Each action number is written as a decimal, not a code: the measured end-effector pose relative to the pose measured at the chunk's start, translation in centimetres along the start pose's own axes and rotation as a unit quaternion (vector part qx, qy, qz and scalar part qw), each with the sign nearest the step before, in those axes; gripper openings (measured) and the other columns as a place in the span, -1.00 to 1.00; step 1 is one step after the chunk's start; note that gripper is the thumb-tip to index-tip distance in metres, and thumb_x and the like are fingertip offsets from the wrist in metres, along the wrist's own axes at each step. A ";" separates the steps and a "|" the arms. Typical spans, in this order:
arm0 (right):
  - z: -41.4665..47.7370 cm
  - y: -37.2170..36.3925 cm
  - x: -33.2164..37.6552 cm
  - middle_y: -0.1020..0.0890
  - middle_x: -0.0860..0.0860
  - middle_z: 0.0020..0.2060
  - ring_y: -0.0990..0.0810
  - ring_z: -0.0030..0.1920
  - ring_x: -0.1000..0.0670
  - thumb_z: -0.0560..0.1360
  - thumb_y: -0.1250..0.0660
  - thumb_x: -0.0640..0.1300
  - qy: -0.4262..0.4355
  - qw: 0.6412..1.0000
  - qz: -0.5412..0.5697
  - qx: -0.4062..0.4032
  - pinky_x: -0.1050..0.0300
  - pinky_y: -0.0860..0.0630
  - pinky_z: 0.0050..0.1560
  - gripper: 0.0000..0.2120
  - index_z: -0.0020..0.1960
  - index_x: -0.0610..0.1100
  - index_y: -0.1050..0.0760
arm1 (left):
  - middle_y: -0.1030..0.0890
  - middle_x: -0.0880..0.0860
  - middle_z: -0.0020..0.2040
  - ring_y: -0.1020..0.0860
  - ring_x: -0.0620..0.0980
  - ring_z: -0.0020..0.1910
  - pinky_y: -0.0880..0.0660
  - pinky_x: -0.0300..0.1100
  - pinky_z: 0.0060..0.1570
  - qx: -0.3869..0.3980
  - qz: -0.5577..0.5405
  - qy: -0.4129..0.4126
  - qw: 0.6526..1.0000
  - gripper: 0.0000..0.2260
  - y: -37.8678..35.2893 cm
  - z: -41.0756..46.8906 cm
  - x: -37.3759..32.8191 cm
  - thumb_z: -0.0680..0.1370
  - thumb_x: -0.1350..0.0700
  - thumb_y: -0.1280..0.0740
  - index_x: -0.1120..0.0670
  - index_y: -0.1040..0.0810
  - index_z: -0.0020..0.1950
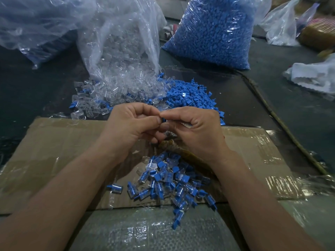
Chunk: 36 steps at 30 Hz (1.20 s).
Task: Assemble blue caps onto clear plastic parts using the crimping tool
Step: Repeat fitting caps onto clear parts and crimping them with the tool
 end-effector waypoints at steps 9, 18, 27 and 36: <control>-0.3 1.9 -4.7 -0.51 0.37 -0.25 -0.49 -0.17 0.41 0.25 -0.46 0.14 -0.222 0.948 -0.102 0.203 0.53 -0.37 -0.20 -0.74 -0.08 0.19 -0.52 | -0.62 0.17 -0.38 -0.59 -0.01 -0.45 -0.53 -0.29 -0.47 -0.046 -0.076 0.001 0.996 -0.89 0.7 -0.1 0.2 0.29 0.28 -0.33 0.22 -0.50 -0.20; -2.4 1.0 -5.7 -0.36 0.24 -0.03 -0.40 0.03 0.13 0.23 -0.53 0.08 -0.240 0.874 -0.177 0.384 0.16 -0.38 0.05 -0.37 0.24 0.09 -0.39 | -0.63 0.15 -0.38 -0.59 -0.02 -0.44 -0.54 -0.28 -0.42 -0.047 -0.050 -0.005 0.998 -0.93 1.1 0.0 -0.2 0.41 0.35 -0.28 0.21 -0.49 -0.19; -1.5 -0.1 -4.1 -0.50 0.10 -0.03 -0.43 -0.06 0.07 0.26 -0.45 0.04 -0.183 0.880 -0.277 0.340 0.12 -0.42 -0.09 -0.51 0.16 0.01 -0.48 | -0.62 0.11 -0.41 -0.57 -0.06 -0.48 -0.52 -0.32 -0.47 -0.050 -0.055 -0.001 0.997 -0.92 1.1 0.1 0.0 0.42 0.36 -0.26 0.21 -0.48 -0.18; -1.3 -1.8 -4.1 -0.43 0.05 0.01 -0.38 0.02 0.03 0.34 -0.38 0.01 -0.126 0.886 -0.310 0.320 0.15 -0.34 -0.07 -0.60 0.16 0.01 -0.45 | -0.64 0.08 -0.40 -0.60 -0.08 -0.46 -0.51 -0.33 -0.47 -0.077 -0.039 -0.017 0.996 -0.89 2.6 0.9 0.0 0.31 0.23 -0.32 0.18 -0.49 -0.18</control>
Point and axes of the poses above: each hand's wrist, its own z-axis towards the middle knuckle, its own y-axis out of the back of the hand, x = y × z, the point moved 7 cm from there along z, towards the middle knuckle
